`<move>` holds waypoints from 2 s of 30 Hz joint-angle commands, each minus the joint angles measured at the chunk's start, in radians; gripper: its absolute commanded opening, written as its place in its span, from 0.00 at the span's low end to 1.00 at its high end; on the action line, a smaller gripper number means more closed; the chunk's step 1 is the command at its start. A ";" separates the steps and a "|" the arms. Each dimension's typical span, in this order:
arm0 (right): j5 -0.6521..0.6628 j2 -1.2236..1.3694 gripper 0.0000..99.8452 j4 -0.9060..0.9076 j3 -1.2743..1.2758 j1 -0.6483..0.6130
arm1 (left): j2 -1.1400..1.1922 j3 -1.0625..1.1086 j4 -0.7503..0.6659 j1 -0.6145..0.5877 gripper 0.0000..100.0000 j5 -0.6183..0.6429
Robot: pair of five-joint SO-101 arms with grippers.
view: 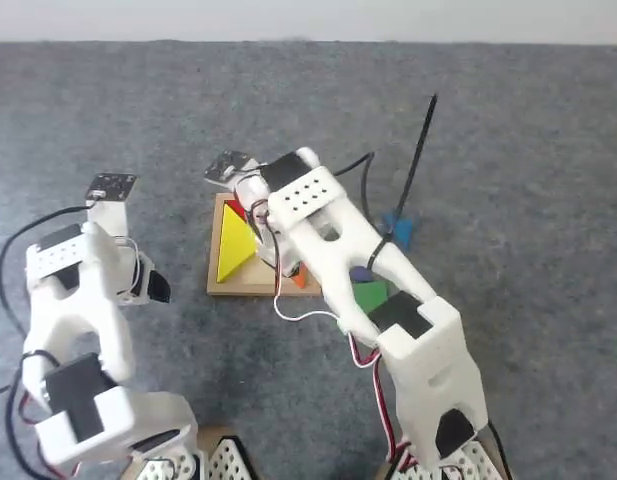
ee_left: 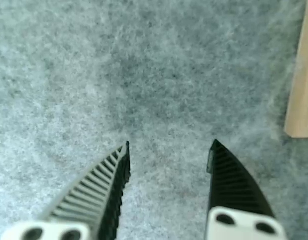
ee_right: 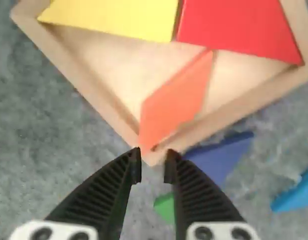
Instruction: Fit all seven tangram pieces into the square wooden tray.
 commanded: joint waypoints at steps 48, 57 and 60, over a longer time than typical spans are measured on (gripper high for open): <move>0.061 -0.295 0.30 -0.605 0.588 -0.059 | -0.463 0.378 -0.232 0.028 0.18 -0.026; 0.091 -0.213 0.30 -0.641 0.588 -0.036 | -0.463 0.378 -0.230 0.026 0.18 -0.026; 0.091 -0.203 0.30 -0.645 0.588 -0.019 | -0.463 0.378 -0.230 0.026 0.18 -0.028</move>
